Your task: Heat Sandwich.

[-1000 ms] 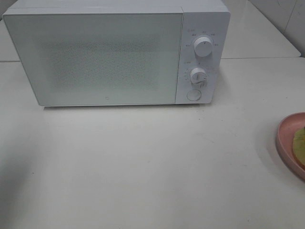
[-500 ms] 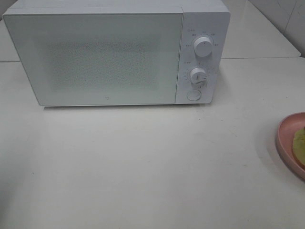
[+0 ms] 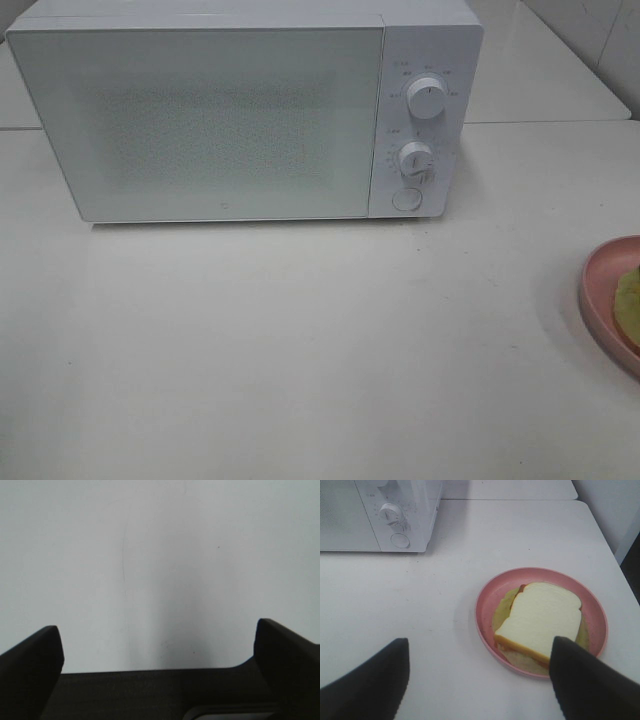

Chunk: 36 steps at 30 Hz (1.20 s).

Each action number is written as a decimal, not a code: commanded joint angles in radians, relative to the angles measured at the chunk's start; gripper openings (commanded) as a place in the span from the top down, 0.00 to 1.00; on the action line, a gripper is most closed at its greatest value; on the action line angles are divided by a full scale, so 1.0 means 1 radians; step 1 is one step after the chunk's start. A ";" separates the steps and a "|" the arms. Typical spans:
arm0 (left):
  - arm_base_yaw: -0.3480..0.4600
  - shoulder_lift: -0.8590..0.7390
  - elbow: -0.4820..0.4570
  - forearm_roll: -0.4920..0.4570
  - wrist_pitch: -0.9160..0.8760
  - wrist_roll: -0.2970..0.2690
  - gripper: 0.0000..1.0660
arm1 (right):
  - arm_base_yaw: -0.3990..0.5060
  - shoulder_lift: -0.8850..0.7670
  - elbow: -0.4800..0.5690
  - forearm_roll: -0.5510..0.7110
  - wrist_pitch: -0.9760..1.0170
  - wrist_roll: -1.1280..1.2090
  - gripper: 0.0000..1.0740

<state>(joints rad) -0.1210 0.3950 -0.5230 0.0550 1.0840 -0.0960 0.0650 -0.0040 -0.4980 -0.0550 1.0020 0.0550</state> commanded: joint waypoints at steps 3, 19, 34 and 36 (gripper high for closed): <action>0.002 -0.135 0.004 -0.010 -0.012 0.002 0.08 | -0.007 -0.028 0.000 -0.006 -0.005 -0.006 0.30; 0.002 -0.424 0.006 -0.009 -0.013 0.002 0.08 | -0.007 -0.028 0.000 -0.006 -0.005 -0.007 0.30; 0.002 -0.423 0.006 -0.009 -0.013 0.002 0.08 | -0.007 -0.028 0.000 -0.006 -0.005 -0.006 0.30; 0.002 -0.423 0.006 -0.009 -0.013 0.002 0.08 | -0.007 -0.028 0.000 -0.006 -0.005 -0.006 0.30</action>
<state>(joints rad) -0.1210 -0.0040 -0.5190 0.0540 1.0840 -0.0960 0.0650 -0.0040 -0.4980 -0.0550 1.0020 0.0550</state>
